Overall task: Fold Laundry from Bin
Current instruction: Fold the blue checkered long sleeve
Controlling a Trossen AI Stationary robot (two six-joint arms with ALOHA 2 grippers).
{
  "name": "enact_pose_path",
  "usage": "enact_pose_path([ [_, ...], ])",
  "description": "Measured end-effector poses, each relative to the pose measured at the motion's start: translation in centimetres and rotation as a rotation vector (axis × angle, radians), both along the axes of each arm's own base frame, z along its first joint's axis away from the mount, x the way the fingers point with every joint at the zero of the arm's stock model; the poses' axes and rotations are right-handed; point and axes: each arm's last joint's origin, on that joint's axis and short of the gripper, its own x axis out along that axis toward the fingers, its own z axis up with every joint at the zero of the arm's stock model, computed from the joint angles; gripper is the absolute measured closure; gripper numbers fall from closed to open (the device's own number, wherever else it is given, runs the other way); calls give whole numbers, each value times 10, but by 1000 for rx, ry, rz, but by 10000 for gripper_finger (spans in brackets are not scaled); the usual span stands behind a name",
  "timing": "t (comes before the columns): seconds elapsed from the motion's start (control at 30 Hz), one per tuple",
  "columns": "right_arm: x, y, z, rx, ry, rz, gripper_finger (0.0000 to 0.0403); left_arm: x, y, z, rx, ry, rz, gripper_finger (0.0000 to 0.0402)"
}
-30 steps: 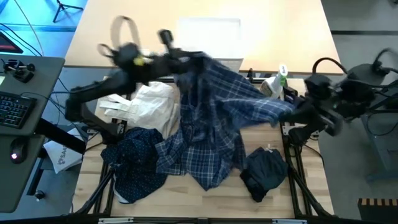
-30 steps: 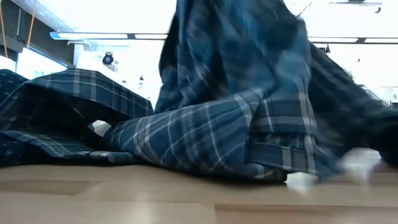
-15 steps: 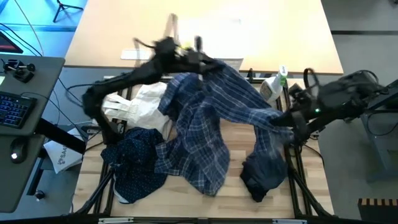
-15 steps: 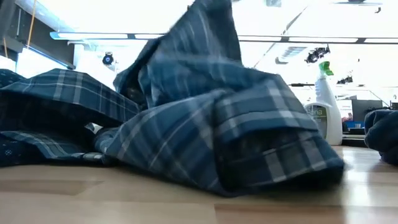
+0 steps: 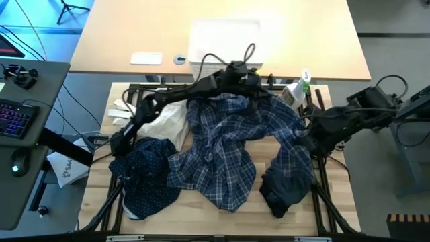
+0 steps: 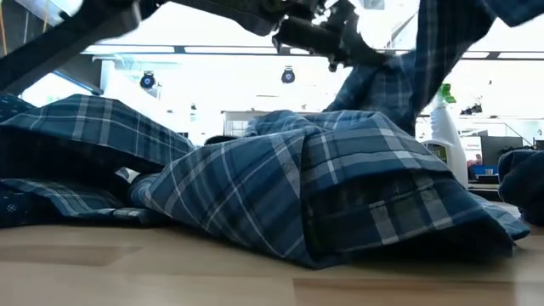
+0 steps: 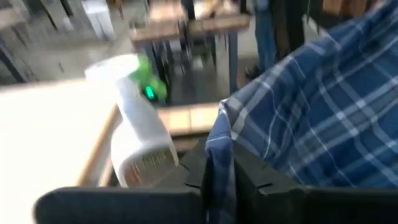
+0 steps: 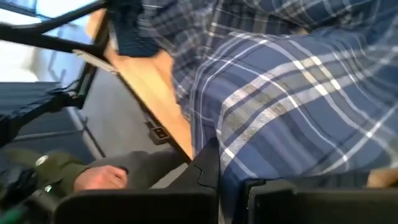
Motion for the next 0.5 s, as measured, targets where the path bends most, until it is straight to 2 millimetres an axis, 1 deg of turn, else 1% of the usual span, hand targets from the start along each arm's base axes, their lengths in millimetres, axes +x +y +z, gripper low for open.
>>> enact_pose_path([
  [0.07, -2, -1, -8, 10, 33, -14, 403, 4, 6, -7, -12, 54, 6, 340],
  [0.17, -5, -1, -22, 33, 89, -43, 403, -4, 8, -12, -42, 120, 22, 302],
  [0.2, -5, -1, -28, 44, 115, -51, 403, -6, 7, -9, -53, 131, 26, 290],
  [0.27, -6, -1, -40, 57, 163, -71, 403, -19, 3, 4, -115, 204, 44, 271],
  [0.33, -9, -2, -52, 52, 203, -77, 403, -30, -2, 21, -164, 229, 53, 256],
  [0.5, -10, -2, -91, 22, 332, -95, 402, -62, -18, 38, -268, 400, 65, 239],
])
